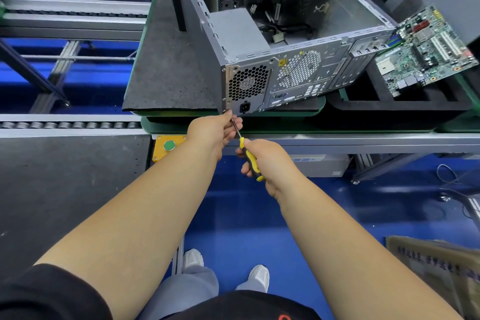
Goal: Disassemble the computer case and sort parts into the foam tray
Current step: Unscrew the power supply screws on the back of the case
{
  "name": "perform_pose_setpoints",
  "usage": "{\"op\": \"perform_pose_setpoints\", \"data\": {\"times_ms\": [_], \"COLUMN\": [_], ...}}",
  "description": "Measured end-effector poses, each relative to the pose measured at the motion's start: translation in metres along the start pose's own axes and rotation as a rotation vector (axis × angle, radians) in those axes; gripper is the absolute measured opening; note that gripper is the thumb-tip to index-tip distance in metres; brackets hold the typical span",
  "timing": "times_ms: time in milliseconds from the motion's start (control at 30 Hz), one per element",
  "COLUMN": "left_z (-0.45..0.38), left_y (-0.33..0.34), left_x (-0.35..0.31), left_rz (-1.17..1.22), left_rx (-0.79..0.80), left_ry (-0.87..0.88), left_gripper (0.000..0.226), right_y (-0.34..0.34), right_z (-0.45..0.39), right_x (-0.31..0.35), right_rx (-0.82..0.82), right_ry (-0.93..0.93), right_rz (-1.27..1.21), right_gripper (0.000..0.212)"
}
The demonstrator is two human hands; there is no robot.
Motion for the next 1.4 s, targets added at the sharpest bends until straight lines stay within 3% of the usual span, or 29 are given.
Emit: {"op": "perform_pose_setpoints", "data": {"times_ms": [167, 367, 533, 733, 800, 1000, 1300, 1400], "left_z": [0.001, 0.003, 0.007, 0.007, 0.007, 0.003, 0.004, 0.003], "left_y": [0.000, -0.001, 0.002, 0.002, 0.002, 0.003, 0.003, 0.002], "left_x": [-0.001, -0.001, -0.003, -0.003, -0.003, -0.001, 0.000, 0.001], "left_rz": [0.000, -0.009, -0.027, -0.042, -0.049, -0.026, 0.012, 0.037], "left_rx": [-0.004, -0.004, 0.000, -0.007, -0.005, -0.015, -0.038, -0.028], "left_ry": [-0.005, -0.009, -0.031, -0.041, -0.036, -0.035, -0.046, -0.048], "left_gripper": [0.021, 0.022, 0.026, 0.027, 0.028, 0.025, 0.025, 0.021], "right_y": [0.000, -0.007, -0.007, -0.007, -0.004, -0.004, 0.000, 0.002], "right_z": [-0.003, -0.007, -0.007, 0.003, 0.001, -0.003, 0.000, -0.003], "right_x": [-0.001, -0.001, 0.003, 0.025, 0.023, -0.004, -0.017, -0.018], "right_rx": [-0.016, -0.080, -0.166, -0.357, -0.289, -0.031, 0.090, 0.055], "right_ry": [0.009, -0.180, -0.219, -0.509, -0.457, 0.040, 0.162, 0.126], "right_rz": [-0.042, 0.075, 0.132, 0.512, 0.466, -0.026, -0.310, -0.252], "right_gripper": [0.031, 0.018, 0.022, 0.024, 0.024, 0.035, 0.033, 0.031]}}
Point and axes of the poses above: each hand's wrist, its own z-axis away from the middle knuckle, its own y-axis out of the palm, x = y × z, the point moved 7 cm from there along -z, towards the middle knuckle, and after that the axes turned 12 degrees about -x, right-handed, at the moved point
